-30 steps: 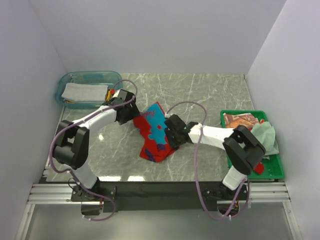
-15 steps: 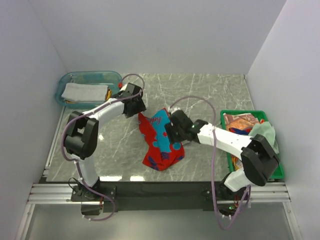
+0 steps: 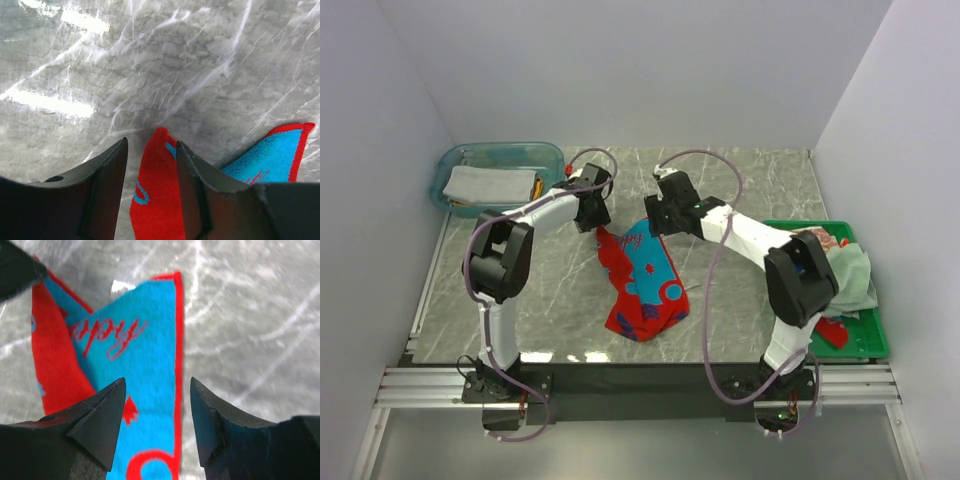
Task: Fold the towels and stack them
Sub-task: Flatten out the crumpled towel
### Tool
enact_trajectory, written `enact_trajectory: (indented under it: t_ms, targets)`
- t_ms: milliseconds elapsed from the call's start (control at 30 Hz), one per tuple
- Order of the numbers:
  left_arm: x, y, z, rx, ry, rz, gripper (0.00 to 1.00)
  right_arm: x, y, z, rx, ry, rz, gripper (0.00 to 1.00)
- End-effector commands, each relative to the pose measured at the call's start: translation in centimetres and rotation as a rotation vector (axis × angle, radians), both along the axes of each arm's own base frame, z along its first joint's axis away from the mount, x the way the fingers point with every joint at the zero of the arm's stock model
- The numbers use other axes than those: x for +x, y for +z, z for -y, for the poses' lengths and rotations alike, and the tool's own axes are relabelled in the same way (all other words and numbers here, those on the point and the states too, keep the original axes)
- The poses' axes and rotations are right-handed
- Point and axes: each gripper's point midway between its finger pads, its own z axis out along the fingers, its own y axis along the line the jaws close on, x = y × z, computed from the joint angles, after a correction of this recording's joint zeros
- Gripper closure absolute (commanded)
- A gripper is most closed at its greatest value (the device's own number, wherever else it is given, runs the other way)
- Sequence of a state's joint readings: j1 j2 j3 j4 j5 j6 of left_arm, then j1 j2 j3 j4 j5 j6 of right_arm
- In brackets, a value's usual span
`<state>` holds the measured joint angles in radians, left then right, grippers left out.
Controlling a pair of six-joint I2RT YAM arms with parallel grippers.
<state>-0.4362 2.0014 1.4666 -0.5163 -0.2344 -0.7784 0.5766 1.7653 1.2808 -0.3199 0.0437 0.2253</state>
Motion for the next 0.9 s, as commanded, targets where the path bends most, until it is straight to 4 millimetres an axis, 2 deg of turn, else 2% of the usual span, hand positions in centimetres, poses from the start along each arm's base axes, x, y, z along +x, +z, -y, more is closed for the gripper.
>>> enact_trajectory:
  t_ms: [0,33,100,133,200,233,300,433,500,567,600,633,867]
  targets:
    - [0.9,1.1,0.2,0.018,-0.008,0.028,0.51,3.2,0.5,-1.4,0.038,0.006,0.056,0.39]
    - [0.9,1.0,0.2,0.021,-0.008,0.026,0.51,4.0,1.1,-1.9,0.046,0.009,0.068,0.39]
    - [0.9,0.6,0.0,0.032,-0.008,0.018,0.51,4.6,-0.5,-2.1,0.024,0.016,0.042,0.39]
    - [0.7,0.3,-0.1,0.037,-0.009,0.013,0.53,5.1,-0.2,-2.5,0.030,0.021,0.052,0.39]
    - [0.8,0.3,-0.2,0.044,-0.007,0.017,0.62,5.6,-1.4,-2.9,0.015,0.030,0.041,0.39]
    - [0.7,0.0,-0.3,0.046,-0.007,0.016,0.65,6.3,-1.0,-3.2,0.016,0.024,0.051,0.39]
    - [0.6,0.0,-0.3,0.047,-0.010,0.018,0.69,6.7,-2.4,-2.8,-0.013,0.004,0.026,0.39]
    - [0.4,-0.4,-0.5,0.049,-0.018,0.016,0.83,7.8,-2.8,-2.9,-0.023,-0.008,0.026,0.42]
    - [0.3,-0.2,-0.5,0.044,-0.023,0.025,0.87,8.0,-3.8,-2.7,-0.038,-0.015,-0.004,0.43]
    - [0.0,0.0,-0.5,0.042,-0.029,0.028,0.90,8.4,-3.8,-3.0,-0.038,-0.009,-0.009,0.44]
    - [0.1,0.0,-0.4,0.037,-0.032,0.033,0.93,8.4,-4.7,-2.9,-0.049,-0.013,-0.026,0.44]
    - [-0.2,-0.2,-0.4,0.035,-0.038,0.027,0.93,8.9,-4.5,-3.1,-0.047,-0.018,-0.022,0.44]
    - [-0.7,-0.1,-0.6,0.031,-0.042,0.031,0.95,9.1,-7.0,-2.9,-0.087,-0.040,-0.068,0.45]
